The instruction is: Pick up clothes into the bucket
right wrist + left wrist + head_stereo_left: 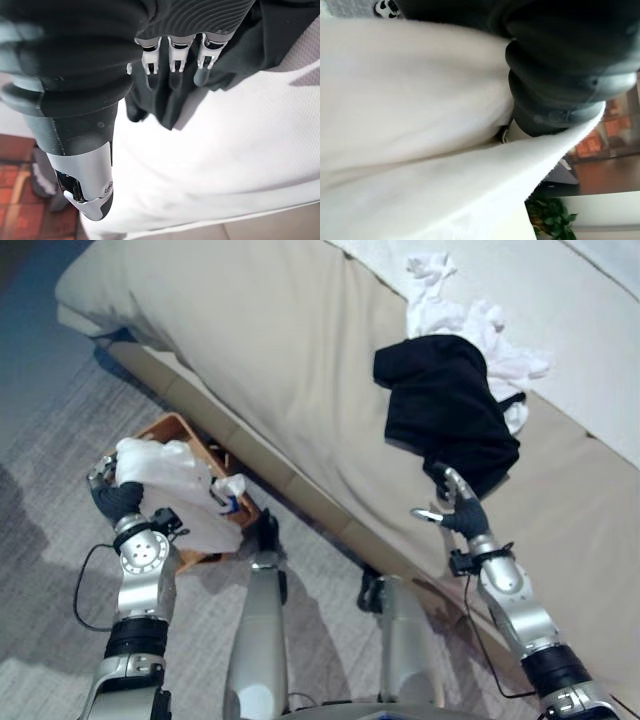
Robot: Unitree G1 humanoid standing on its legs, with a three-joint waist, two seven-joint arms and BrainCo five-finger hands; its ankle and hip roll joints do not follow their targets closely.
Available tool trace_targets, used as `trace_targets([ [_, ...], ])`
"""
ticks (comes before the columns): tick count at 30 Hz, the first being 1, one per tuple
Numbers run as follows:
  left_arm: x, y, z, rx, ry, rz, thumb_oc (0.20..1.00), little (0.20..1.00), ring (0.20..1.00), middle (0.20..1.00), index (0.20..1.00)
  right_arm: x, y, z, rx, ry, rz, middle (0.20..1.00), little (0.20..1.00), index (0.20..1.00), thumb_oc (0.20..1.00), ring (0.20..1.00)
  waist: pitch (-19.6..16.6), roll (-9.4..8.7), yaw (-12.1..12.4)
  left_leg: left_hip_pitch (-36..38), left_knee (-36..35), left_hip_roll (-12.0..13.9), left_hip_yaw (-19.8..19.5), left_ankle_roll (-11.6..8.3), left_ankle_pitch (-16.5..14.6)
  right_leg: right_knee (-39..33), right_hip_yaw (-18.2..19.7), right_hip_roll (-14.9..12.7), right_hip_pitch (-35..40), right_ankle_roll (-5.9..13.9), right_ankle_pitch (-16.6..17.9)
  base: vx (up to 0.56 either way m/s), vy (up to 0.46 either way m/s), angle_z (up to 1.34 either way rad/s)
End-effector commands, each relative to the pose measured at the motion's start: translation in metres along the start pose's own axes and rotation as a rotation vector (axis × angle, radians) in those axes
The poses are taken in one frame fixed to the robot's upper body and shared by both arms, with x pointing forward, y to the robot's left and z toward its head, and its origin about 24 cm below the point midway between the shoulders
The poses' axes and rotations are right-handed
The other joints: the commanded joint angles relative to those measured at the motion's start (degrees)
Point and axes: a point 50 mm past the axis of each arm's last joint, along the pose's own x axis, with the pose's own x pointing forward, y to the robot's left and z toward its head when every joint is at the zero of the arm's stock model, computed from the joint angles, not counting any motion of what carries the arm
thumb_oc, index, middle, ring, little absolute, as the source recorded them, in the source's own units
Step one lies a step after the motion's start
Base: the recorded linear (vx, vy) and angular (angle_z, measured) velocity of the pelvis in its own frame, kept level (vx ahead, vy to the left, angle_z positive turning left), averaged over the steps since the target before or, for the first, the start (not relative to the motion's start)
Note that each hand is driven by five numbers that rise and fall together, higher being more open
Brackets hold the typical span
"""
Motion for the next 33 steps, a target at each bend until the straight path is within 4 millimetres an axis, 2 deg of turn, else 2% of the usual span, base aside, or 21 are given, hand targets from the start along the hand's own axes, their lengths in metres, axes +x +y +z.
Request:
trace_targets([
  [1,0.016,0.007,0.035,-0.014,-0.208,0.076,0.200,0.200,0.200,0.200,0.200,0.002,-0.003,0.012,0.028,-0.091,-0.028,1.000,1.000,1.000,1.000,1.000,-2.0,-0.64,0.2,-0.8,5.5,1.0,-1.0,1.36,-5.5,-8.8,-0.4,-2.0,0.6,1.40,12.2,-0.06,0.020,0.09],
  [2,0.020,0.010,0.042,-0.012,-0.243,0.122,0.200,0.200,0.200,0.200,0.200,0.001,0.000,0.010,0.033,-0.082,-0.028,1.000,1.000,1.000,1.000,1.000,-2.0,-1.04,0.4,-1.2,5.5,0.9,-1.1,1.31,-5.6,-9.4,-0.9,-2.3,1.0,1.66,12.5,0.03,-0.009,0.07],
  [3,0.020,0.010,0.042,-0.011,-0.241,0.123,0.200,0.200,0.200,0.200,0.200,0.001,0.000,0.010,0.032,-0.081,-0.027,1.000,1.000,1.000,1.000,1.000,-2.3,-1.05,0.3,-0.6,5.8,1.0,-1.4,0.99,-7.3,-9.0,-0.4,-2.1,1.5,2.18,11.1,0.03,-0.013,0.12],
  [4,0.024,0.013,0.050,-0.003,-0.274,0.148,0.200,0.200,0.200,0.200,0.200,0.001,0.002,0.008,0.036,-0.072,-0.022,1.000,1.000,1.000,1.000,1.000,-1.9,-1.38,0.5,-1.3,5.3,0.8,-1.2,1.26,-5.6,-9.9,-1.4,-2.5,1.3,1.84,12.9,0.09,-0.040,0.10],
  [5,0.027,0.014,0.054,0.007,-0.292,0.158,0.200,0.200,0.200,0.200,0.200,0.001,0.004,0.006,0.039,-0.066,-0.016,1.000,1.000,1.000,1.000,1.000,-2.1,-1.61,0.6,-0.9,5.5,1.0,-1.5,0.90,-7.3,-9.8,-1.1,-2.2,1.8,2.47,11.7,0.01,-0.012,0.14],
  [7,0.027,0.014,0.054,0.008,-0.293,0.159,0.200,0.200,0.200,0.200,0.200,0.002,0.004,0.006,0.040,-0.067,-0.016,1.000,1.000,1.000,1.000,1.000,-2.1,-1.65,0.5,-0.9,5.4,1.0,-1.5,0.90,-7.3,-9.8,-1.1,-2.2,1.8,2.48,11.7,0.04,-0.026,0.08],
  [8,0.038,0.015,0.068,0.034,-0.341,0.182,0.200,0.200,0.200,0.200,0.200,0.004,0.009,0.008,0.046,-0.076,0.002,1.000,1.000,1.000,1.000,1.000,-1.8,-2.16,0.7,-1.8,5.6,1.0,-1.6,0.78,-7.3,-10.0,-1.6,-2.1,1.7,2.55,11.8,0.00,0.000,0.00],
  [9,0.041,0.015,0.073,0.038,-0.360,0.191,0.200,0.200,0.200,0.200,0.200,0.005,0.011,0.009,0.049,-0.079,0.007,1.000,1.000,1.000,1.000,1.000,-1.6,-2.34,0.7,-2.3,5.9,0.9,-1.8,0.78,-7.4,-9.9,-1.8,-2.1,1.4,2.54,11.8,-0.02,-0.036,0.03],
  [14,0.049,0.009,0.078,0.032,-0.352,0.221,0.200,0.200,0.200,0.200,0.200,0.009,0.019,0.013,0.050,-0.096,0.031,1.000,1.000,1.000,1.000,1.000,-0.5,-3.14,0.4,-4.7,6.4,1.1,-2.3,0.66,-7.1,-9.8,-2.3,-1.5,-0.4,2.48,12.0,-0.04,-0.021,0.07],
  [20,0.060,0.004,0.073,0.069,-0.298,0.259,0.200,0.200,0.200,0.200,0.200,0.009,0.020,0.020,0.059,-0.128,0.041,1.000,1.000,1.000,1.000,1.000,0.4,-4.20,-0.5,-8.2,8.1,1.4,-2.7,0.65,-7.1,-9.0,-2.0,-0.6,-3.8,2.32,12.3,-0.04,-0.010,0.02],
  [23,0.069,0.014,0.057,0.091,-0.189,0.335,0.200,0.200,0.200,0.200,0.200,0.009,0.022,0.024,0.072,-0.148,0.050,1.000,1.000,1.000,1.000,1.000,0.6,-5.15,-1.4,-10.7,9.9,1.9,-3.1,0.75,-7.5,-7.9,-1.7,0.1,-6.4,2.19,12.2,-0.02,-0.004,-0.03],
  [24,0.070,0.014,0.058,0.090,-0.190,0.334,0.200,0.200,0.200,0.200,0.200,0.009,0.022,0.024,0.072,-0.148,0.050,1.000,1.000,1.000,1.000,1.000,0.5,-5.15,-1.4,-10.9,10.1,1.9,-3.1,0.75,-7.6,-7.8,-1.7,0.2,-6.6,2.19,12.1,-0.02,0.003,-0.04],
  [26,0.074,0.026,0.046,0.116,-0.121,0.407,0.200,0.200,0.200,0.200,0.200,0.009,0.024,0.028,0.080,-0.169,0.060,1.000,1.000,1.000,1.000,1.000,0.8,-5.74,-1.7,-12.5,11.5,2.3,-3.2,0.83,-8.0,-6.9,-1.4,0.6,-8.3,2.10,12.1,-0.02,0.004,-0.05],
  [30,0.072,0.041,0.030,0.105,-0.030,0.507,0.200,0.200,0.200,0.200,0.200,0.007,0.024,0.029,0.086,-0.172,0.055,1.000,1.000,1.000,1.000,1.000,0.8,-6.06,-1.9,-14.1,12.8,2.8,-3.4,0.92,-8.4,-6.0,-1.3,0.9,-9.9,2.16,12.1,0.00,0.001,-0.08],
  [33,0.069,0.050,0.023,0.162,-0.014,0.544,0.200,0.200,0.200,0.200,0.200,0.005,0.022,0.028,0.085,-0.172,0.046,1.000,1.000,1.000,1.000,1.000,0.9,-6.00,-1.8,-14.7,13.1,2.9,-3.4,0.95,-8.4,-5.7,-1.4,0.8,-10.6,2.23,12.1,0.00,-0.001,-0.06],
])
